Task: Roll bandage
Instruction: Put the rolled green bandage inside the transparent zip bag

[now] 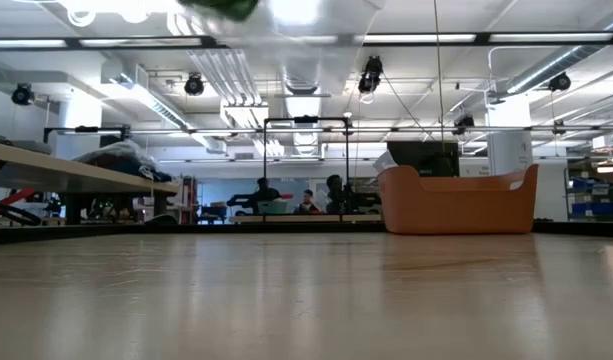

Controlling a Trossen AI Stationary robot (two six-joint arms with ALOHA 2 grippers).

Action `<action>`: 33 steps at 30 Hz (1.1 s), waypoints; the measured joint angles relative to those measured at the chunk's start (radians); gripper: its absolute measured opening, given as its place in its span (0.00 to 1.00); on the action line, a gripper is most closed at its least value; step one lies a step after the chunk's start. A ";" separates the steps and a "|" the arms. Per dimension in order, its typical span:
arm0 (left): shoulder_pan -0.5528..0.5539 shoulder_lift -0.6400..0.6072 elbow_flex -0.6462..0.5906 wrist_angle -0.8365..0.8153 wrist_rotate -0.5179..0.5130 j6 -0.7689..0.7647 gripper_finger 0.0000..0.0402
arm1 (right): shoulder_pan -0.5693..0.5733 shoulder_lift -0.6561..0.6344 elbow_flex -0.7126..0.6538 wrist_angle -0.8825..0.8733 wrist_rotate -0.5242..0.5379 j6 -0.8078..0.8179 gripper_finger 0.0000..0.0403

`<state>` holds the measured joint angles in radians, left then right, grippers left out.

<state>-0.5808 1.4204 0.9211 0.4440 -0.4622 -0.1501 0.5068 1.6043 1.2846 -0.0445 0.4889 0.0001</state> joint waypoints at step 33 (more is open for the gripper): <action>0.060 -0.005 0.000 -0.171 -0.474 0.163 0.36 | -0.255 -0.093 -0.045 -0.432 -0.237 0.100 0.00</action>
<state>-0.5207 1.4158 0.9215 0.2733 -0.9364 0.0133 0.2523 1.5111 1.2397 -0.4767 0.2518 0.0998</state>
